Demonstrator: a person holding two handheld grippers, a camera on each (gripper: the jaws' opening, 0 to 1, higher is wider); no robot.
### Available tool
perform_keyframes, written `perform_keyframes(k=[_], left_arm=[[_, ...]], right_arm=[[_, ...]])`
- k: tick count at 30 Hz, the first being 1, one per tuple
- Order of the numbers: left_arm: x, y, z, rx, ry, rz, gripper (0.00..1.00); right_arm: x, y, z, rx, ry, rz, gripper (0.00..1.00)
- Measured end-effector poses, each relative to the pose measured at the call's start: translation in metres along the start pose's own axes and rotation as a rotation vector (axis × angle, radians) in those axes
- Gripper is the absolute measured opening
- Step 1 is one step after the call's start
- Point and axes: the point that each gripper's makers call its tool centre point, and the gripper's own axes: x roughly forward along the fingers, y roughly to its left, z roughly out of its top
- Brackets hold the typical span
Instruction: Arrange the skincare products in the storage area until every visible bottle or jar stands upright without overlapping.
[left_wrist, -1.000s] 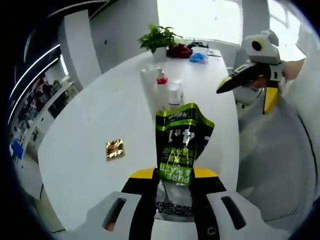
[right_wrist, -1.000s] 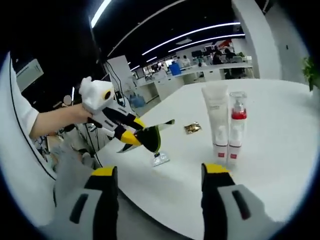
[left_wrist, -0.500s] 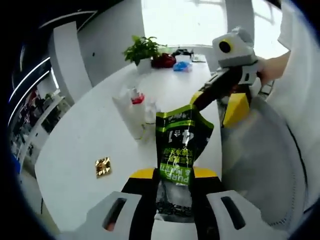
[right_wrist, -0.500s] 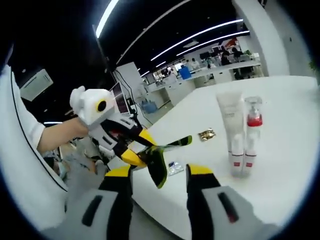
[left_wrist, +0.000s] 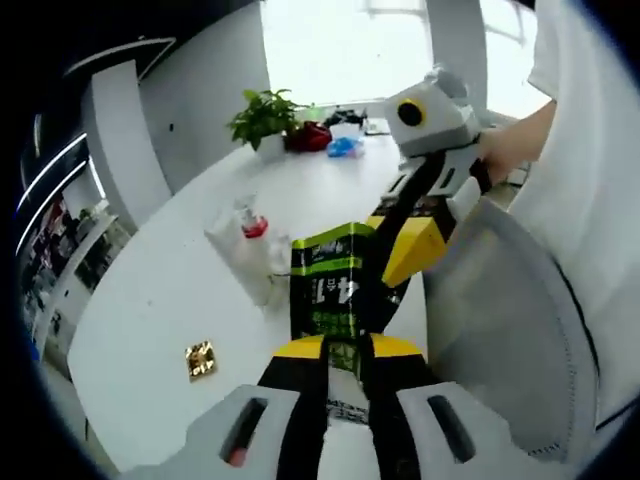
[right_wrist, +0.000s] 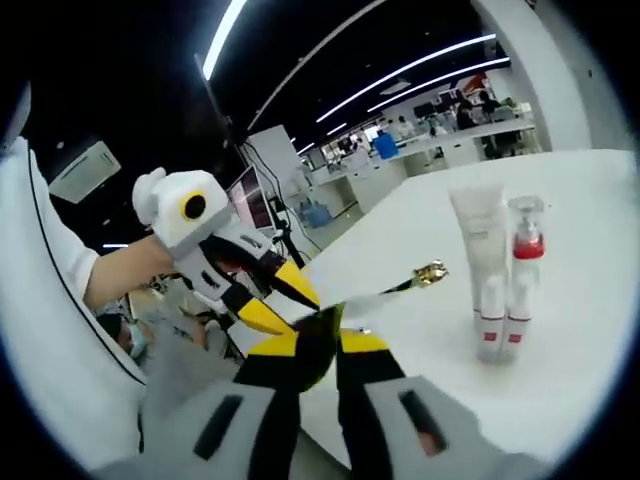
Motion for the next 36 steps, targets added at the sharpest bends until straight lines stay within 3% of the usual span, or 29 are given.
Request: perform_keyframes(k=[1,2,3,4,8,15,20,24,33,36], left_arm=[[-0.002,0.003,0.001,-0.029,-0.007,0.017,0.0],[-0.001,0.001,0.001,-0.023,-0.008,0.008,0.0],[0.0,0.002,-0.002,-0.016,0.006,0.012,0.0],[0.002,0.003,-0.007,-0.007,0.029,0.021,0.0],[0.005,0.0,-0.013,-0.027,0.038,0.02,0.0],[0.008,-0.005,-0.029,-0.059,0.069,0.018,0.0],[0.016,-0.012,-0.034,-0.092,0.09,0.02,0.08],[0.026,-0.01,-0.041,-0.164,0.124,0.066,0.16],[0.044,-0.012,-0.039,-0.251,0.159,0.134,0.39],[0.05,-0.01,-0.042,-0.281,0.173,0.158,0.42]], right_arm=[[0.0,0.0,0.002,-0.031,-0.016,0.001,0.01],[0.0,-0.003,0.006,-0.069,-0.036,-0.008,0.01],[-0.001,-0.001,0.01,-0.052,-0.065,-0.008,0.01],[-0.002,0.002,0.008,-0.036,-0.056,0.009,0.01],[-0.003,-0.013,-0.004,-0.054,0.005,-0.068,0.01],[-0.024,-0.031,-0.012,0.006,-0.002,-0.125,0.01],[-0.033,-0.04,-0.018,-0.018,0.007,-0.179,0.01],[-0.043,-0.043,-0.017,-0.042,-0.009,-0.204,0.01],[-0.07,-0.049,-0.018,-0.095,-0.029,-0.263,0.01],[-0.074,-0.05,-0.02,-0.095,-0.036,-0.281,0.06]])
